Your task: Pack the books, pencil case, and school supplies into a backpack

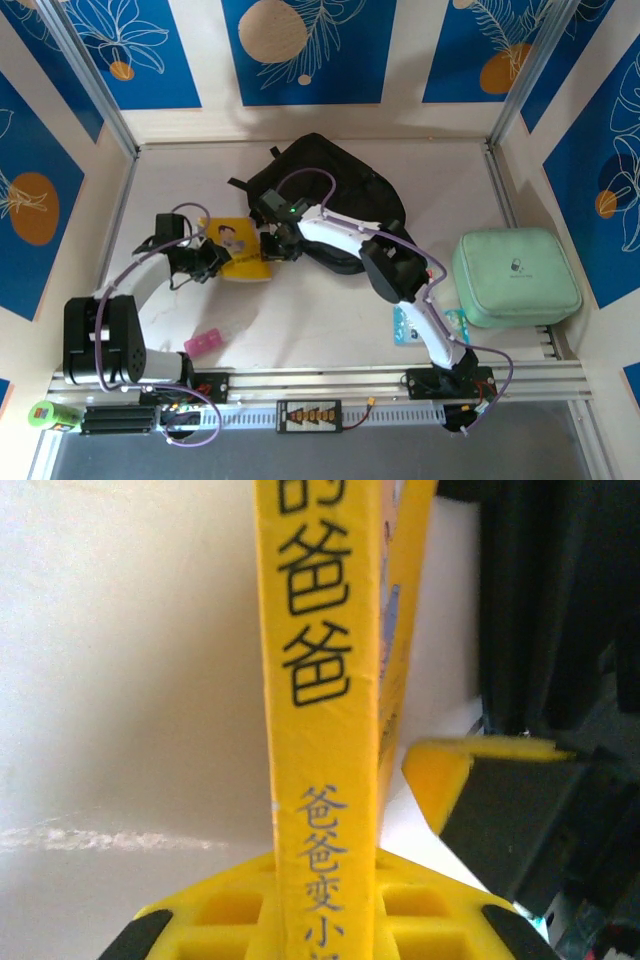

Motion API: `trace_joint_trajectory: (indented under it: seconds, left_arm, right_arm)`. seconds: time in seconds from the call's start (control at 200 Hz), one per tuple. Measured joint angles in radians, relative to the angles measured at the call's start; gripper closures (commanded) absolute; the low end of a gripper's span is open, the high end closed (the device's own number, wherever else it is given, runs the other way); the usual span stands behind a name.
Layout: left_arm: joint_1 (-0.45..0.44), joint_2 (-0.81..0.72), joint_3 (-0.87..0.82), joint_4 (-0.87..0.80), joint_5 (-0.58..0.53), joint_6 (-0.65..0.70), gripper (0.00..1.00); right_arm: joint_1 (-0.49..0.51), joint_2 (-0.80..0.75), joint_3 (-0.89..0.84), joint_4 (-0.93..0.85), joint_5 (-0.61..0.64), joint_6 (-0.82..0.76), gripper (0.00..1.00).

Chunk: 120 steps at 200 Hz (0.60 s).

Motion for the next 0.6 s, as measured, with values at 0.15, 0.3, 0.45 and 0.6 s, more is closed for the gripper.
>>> trace_joint_trajectory:
  seconds: [0.15, 0.3, 0.45, 0.6]
  left_arm:
    - [0.0, -0.063, 0.027, -0.003, -0.027, -0.026, 1.0]
    - [-0.011, -0.124, 0.054, 0.023, -0.025, -0.071, 1.0]
    - [-0.074, -0.142, 0.094, 0.13, -0.017, -0.16, 1.0]
    - [-0.181, -0.121, 0.116, 0.304, -0.019, -0.274, 1.0]
  right_arm:
    - [-0.037, -0.221, -0.213, 0.104, -0.01, 0.028, 0.67]
    - [-0.107, -0.445, -0.388, 0.23, -0.031, 0.09, 0.54]
    - [-0.177, -0.616, -0.591, 0.393, -0.075, 0.187, 0.36]
    - [-0.219, -0.721, -0.762, 0.537, -0.119, 0.27, 0.2]
